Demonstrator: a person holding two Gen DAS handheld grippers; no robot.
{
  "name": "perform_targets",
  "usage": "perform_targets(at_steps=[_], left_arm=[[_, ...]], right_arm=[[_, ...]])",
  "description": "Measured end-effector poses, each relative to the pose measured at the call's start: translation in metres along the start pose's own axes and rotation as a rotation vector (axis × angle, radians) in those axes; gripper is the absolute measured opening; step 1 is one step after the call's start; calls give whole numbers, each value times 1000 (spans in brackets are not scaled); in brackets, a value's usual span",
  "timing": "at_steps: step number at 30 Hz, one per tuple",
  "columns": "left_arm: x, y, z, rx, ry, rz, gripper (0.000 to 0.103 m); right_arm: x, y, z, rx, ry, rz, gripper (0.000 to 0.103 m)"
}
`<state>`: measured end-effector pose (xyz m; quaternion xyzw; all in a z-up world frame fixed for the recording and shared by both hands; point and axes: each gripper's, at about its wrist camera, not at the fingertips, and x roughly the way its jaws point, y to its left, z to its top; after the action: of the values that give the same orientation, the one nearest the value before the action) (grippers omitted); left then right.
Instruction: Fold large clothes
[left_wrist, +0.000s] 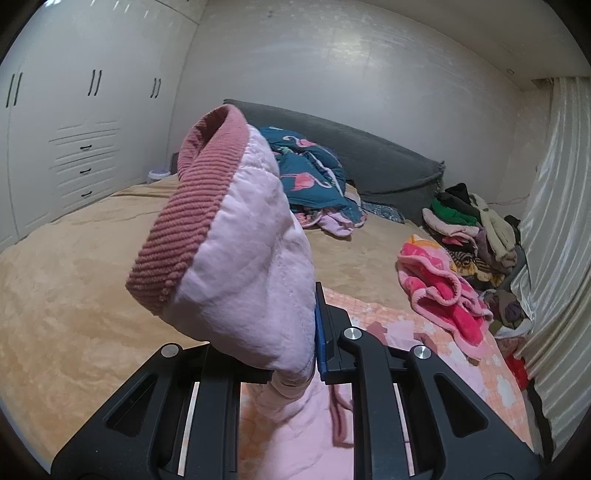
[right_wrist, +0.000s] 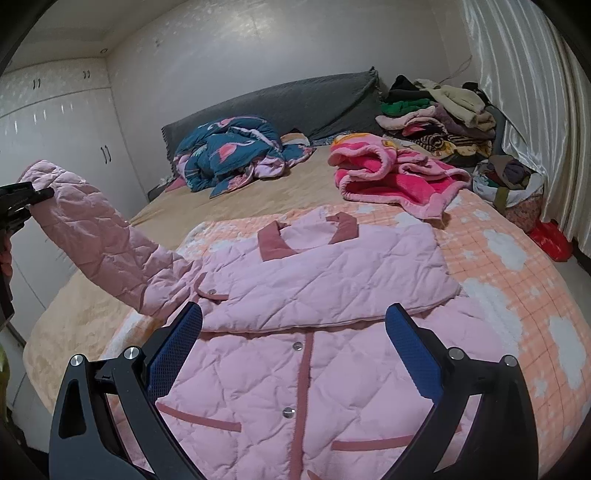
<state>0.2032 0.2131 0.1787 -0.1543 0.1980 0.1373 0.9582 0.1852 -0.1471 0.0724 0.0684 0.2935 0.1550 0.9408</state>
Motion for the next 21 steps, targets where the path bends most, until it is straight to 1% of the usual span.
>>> perform_targets(at_steps=[14,21], left_arm=[[10,-90,-19,105,18,-69,9],[16,-137,-32,163,33,-120,9]], right_arm=[[-3,-60,-9,88,-17,-24,99],[-3,-88,-14,121,-10,-37,99]])
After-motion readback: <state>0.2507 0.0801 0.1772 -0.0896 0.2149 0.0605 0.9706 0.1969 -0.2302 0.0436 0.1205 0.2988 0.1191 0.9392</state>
